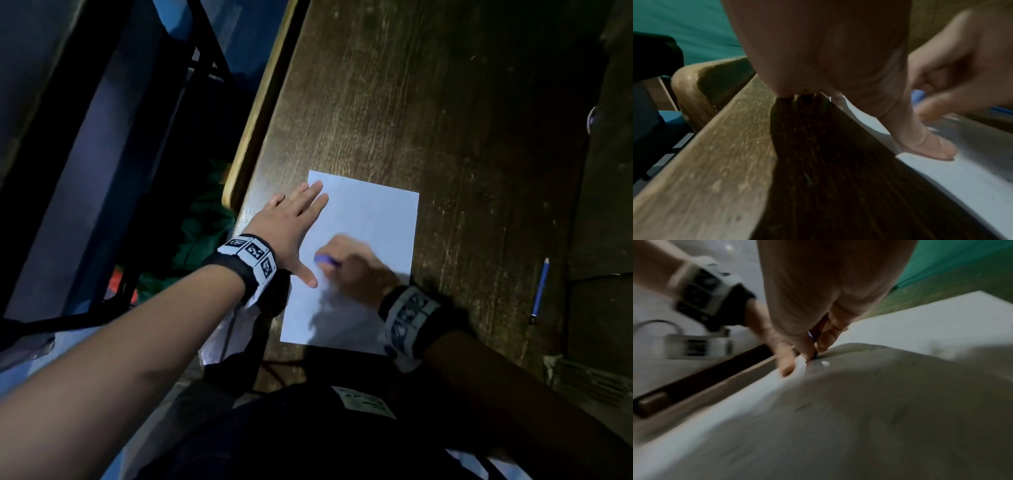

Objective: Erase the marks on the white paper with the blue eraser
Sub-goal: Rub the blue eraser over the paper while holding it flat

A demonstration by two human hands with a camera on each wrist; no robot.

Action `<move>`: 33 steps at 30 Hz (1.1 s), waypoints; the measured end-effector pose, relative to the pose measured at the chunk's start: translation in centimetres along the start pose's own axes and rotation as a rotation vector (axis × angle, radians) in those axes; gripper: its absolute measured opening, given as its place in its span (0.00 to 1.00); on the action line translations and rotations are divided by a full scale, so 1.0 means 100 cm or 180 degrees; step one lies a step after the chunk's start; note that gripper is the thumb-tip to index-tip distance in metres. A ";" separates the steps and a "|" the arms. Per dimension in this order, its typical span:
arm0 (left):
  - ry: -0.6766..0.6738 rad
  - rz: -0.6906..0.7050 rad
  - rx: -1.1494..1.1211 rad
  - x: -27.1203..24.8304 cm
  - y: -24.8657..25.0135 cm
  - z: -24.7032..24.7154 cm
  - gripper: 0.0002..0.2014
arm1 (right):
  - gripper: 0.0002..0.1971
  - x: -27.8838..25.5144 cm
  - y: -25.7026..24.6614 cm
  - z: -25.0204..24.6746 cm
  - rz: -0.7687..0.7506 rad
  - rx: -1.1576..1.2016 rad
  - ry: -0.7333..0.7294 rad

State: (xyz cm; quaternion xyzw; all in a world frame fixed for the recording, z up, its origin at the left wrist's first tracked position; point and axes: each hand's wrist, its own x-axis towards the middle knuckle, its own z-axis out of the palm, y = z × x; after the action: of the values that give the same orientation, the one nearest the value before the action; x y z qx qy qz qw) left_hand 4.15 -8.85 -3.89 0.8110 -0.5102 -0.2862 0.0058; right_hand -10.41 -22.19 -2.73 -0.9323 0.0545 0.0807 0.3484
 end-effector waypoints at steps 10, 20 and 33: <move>-0.0057 -0.0013 0.0064 0.002 0.000 -0.001 0.82 | 0.04 -0.009 -0.011 0.011 -0.0007 0.0101 0.0169; -0.0143 -0.0080 0.0083 0.003 0.002 -0.003 0.85 | 0.04 0.036 -0.002 -0.002 0.0454 0.0102 0.0997; -0.0194 -0.0139 0.0126 0.003 0.004 -0.003 0.88 | 0.03 0.015 -0.005 0.003 0.0292 0.0056 0.0692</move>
State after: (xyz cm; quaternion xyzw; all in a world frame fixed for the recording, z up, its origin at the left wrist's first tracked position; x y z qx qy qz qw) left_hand 4.04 -9.38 -3.59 0.8128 -0.4978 -0.3007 -0.0320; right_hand -8.91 -21.69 -2.88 -0.9290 0.1353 -0.0055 0.3445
